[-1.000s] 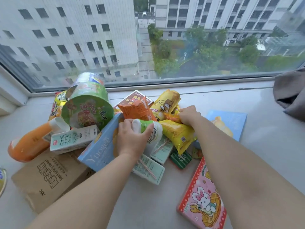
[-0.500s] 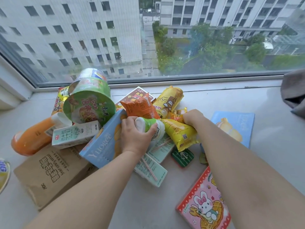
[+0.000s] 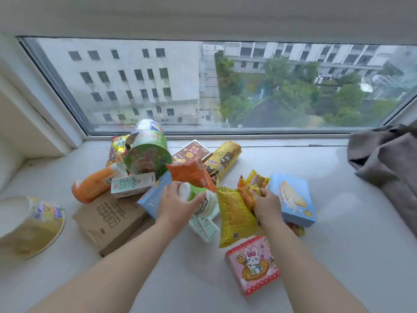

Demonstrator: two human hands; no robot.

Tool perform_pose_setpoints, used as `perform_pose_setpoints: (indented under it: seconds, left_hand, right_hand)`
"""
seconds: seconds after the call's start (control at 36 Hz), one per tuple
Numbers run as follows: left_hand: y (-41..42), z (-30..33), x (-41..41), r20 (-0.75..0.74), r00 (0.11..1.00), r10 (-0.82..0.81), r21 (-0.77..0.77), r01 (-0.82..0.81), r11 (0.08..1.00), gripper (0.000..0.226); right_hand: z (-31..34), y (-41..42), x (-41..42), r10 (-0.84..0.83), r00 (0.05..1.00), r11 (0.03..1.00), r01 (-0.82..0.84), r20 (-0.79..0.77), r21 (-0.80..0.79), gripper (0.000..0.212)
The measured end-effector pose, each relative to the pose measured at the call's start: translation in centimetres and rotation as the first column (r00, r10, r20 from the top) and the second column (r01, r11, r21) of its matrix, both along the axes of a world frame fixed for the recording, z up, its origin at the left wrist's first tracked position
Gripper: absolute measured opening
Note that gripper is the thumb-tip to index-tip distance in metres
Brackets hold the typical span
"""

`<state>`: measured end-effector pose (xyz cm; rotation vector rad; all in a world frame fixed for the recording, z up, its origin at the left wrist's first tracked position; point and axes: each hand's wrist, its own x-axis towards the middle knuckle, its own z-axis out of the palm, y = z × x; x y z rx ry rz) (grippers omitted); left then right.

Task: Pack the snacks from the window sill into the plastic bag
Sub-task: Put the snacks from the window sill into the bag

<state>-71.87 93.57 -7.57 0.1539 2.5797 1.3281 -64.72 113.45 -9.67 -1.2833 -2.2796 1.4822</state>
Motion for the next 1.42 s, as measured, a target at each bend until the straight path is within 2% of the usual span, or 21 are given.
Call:
perform_pose_setpoints:
  seconds: [0.19,0.28,0.33,0.47,0.56,0.61,0.72,0.83,0.97,1.06,1.11,1.17,1.25,1.33,1.42]
  left_hand:
    - [-5.7,5.5,7.3,0.027,0.999,0.021,0.05,-0.022,0.999,0.043]
    - [-8.1,7.3,10.9,0.116,0.992,0.039,0.161,-0.057,0.985,0.054]
    - [-9.9,8.1,13.1,0.126,0.992,0.027,0.169,-0.048,0.984,0.057]
    - [-14.2,8.2,17.9,0.138,0.99,0.015,0.197,-0.042,0.979,0.053]
    - [-16.7,7.4,20.9,0.027,0.998,-0.051,0.059,0.049,0.997,0.045]
    - [-18.6,6.6,23.2,-0.022,0.989,-0.146,-0.078,0.144,0.986,0.047]
    - [-21.8,4.7,26.7,-0.024,0.976,-0.217,-0.209,0.207,0.956,0.049]
    - [-24.7,3.3,28.7,0.103,0.968,-0.228,-0.276,0.248,0.929,0.047]
    - [-27.6,3.3,29.3,0.237,0.941,-0.242,-0.342,0.314,0.886,0.054]
    - [-28.3,4.1,29.3,0.35,0.887,-0.3,-0.353,0.422,0.835,0.068]
    - [-28.9,4.3,29.8,0.454,0.83,-0.323,-0.355,0.501,0.789,0.078]
    - [-29.5,3.9,30.5,0.489,0.802,-0.343,-0.402,0.556,0.728,0.086]
    - [-29.7,2.8,31.6,0.391,0.876,-0.281,-0.45,0.449,0.772,0.086]
    - [-30.1,1.9,32.1,0.201,0.959,-0.2,-0.535,0.279,0.798,0.055]
    - [-30.7,1.3,32.3,0.085,0.971,-0.224,-0.587,0.23,0.776,0.047]
  right_hand:
    - [4.2,-6.2,8.0,-0.011,0.999,0.992,0.005,-0.053,-0.123,0.03]
    - [5.4,-8.9,11.5,-0.076,0.994,0.973,0.057,-0.077,-0.223,0.023]
    - [6.1,-10.8,13.8,-0.118,0.989,0.948,0.083,-0.094,-0.308,0.027]
    - [7.3,-15.0,19.0,-0.095,0.989,0.964,0.063,-0.11,-0.259,0.022]
    - [7.8,-16.8,21.3,-0.115,0.983,0.968,0.079,-0.142,-0.237,0.016]
    - [7.9,-18.1,22.9,-0.09,0.987,0.988,0.072,-0.136,-0.133,0.019]
    - [7.6,-20.2,26.0,-0.106,0.989,0.994,0.104,-0.1,-0.017,0.027]
    - [7.1,-22.4,28.2,-0.101,0.994,0.995,0.1,-0.031,-0.01,0.028]
    - [6.9,-25.0,29.3,-0.076,0.997,0.997,0.076,0.01,0.024,0.034]
    - [6.7,-26.4,29.4,-0.057,0.998,0.998,0.057,-0.001,0.039,0.033]
    - [6.3,-27.2,29.4,-0.02,1.0,0.999,0.02,0.002,0.033,0.025]
    - [5.9,-28.2,29.5,0.036,0.999,0.999,-0.037,0.014,0.027,0.018]
    - [5.3,-29.6,29.7,0.122,0.991,0.991,-0.126,0.056,0.054,0.031]
    - [5.1,-30.9,30.0,0.172,0.981,0.98,-0.18,0.091,0.082,0.035]
    - [5.0,-31.8,30.1,0.19,0.977,0.976,-0.198,0.094,0.091,0.038]
